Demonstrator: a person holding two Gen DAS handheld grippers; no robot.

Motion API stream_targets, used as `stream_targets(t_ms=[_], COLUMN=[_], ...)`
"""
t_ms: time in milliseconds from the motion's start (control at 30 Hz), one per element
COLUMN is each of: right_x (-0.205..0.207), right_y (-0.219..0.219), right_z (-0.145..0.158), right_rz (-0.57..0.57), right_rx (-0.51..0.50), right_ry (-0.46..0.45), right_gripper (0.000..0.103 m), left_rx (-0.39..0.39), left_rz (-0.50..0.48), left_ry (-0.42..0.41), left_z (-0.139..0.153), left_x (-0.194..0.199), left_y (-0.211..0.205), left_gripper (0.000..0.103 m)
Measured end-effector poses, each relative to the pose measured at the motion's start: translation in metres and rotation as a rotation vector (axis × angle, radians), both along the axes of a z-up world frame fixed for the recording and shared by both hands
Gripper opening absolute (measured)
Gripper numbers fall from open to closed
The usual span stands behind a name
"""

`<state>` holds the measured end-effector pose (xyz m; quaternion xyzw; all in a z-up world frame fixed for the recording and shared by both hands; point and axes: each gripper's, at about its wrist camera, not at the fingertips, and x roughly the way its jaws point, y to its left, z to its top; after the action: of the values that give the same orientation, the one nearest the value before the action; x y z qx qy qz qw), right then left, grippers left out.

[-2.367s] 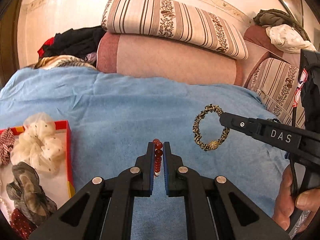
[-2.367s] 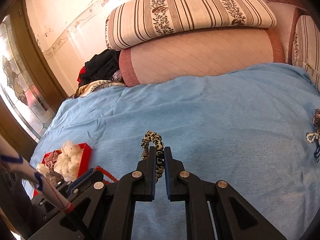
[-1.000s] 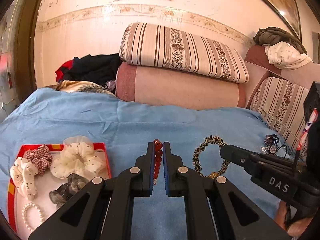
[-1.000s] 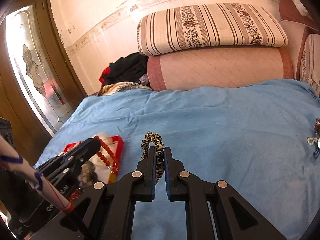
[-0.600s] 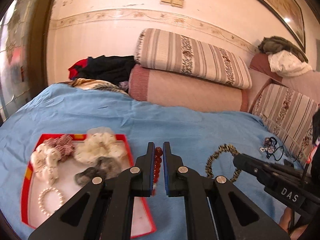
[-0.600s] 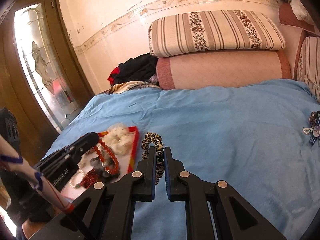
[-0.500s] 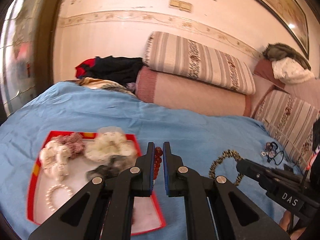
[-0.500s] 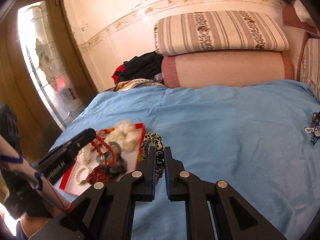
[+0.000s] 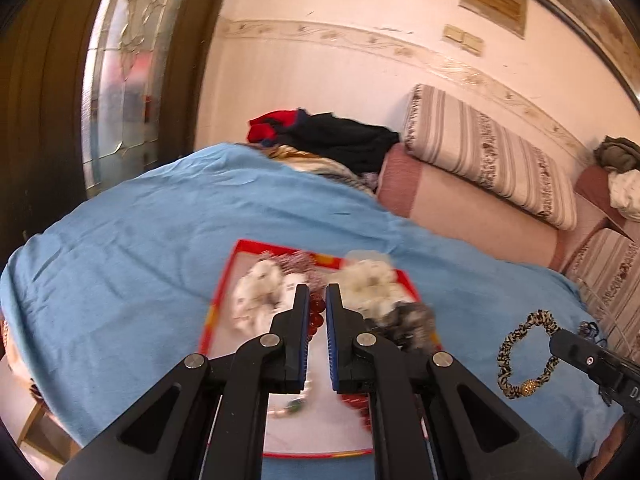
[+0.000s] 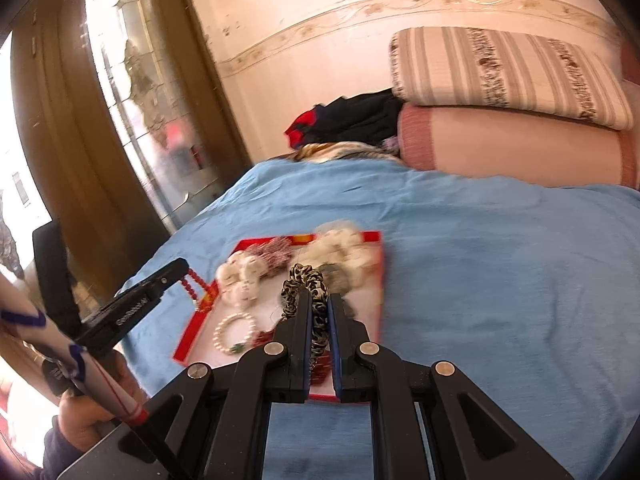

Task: Organize jewelry
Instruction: 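Carry the red bead and leopard bracelets over the tray with both tools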

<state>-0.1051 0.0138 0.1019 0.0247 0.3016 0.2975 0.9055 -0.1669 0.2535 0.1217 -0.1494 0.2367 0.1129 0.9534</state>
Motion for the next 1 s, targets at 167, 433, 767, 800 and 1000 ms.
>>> stream_targets(t_ms=[167,433,767,800,1000], right_x=[-0.003,0.004,0.022,0.025,0.041], right_y=[0.029,0.067,0.097,0.099,0.105], right_z=[-0.010,-0.026,-0.055,-0.057,-0.067], right_rz=[0.053,0.108,0.122,0.118,0.104], right_rx=[-0.012,-0.029,-0.084,-0.089,-0.111], right_ry=[0.025,0.078,0.119,0.122,0.138], right_gripper=[0.008,0.008,0.009,0.009,0.009], left_rx=[0.009,0.005,0.043,0.049,0.055], left_rz=[0.019,0.011,0.051,0.058,0.074], left_ry=[0.023,0.078,0.143,0.151,0.180], left_z=[-0.009,-0.025,-0.039,-0.040,-0.047], left_x=[-0.004,0.002,0.017,0.018,0.022], left_y=[0.014,0.018,0.019,0.020,0.024], left_gripper=[0.007,0.007,0.007,0.007,0.007])
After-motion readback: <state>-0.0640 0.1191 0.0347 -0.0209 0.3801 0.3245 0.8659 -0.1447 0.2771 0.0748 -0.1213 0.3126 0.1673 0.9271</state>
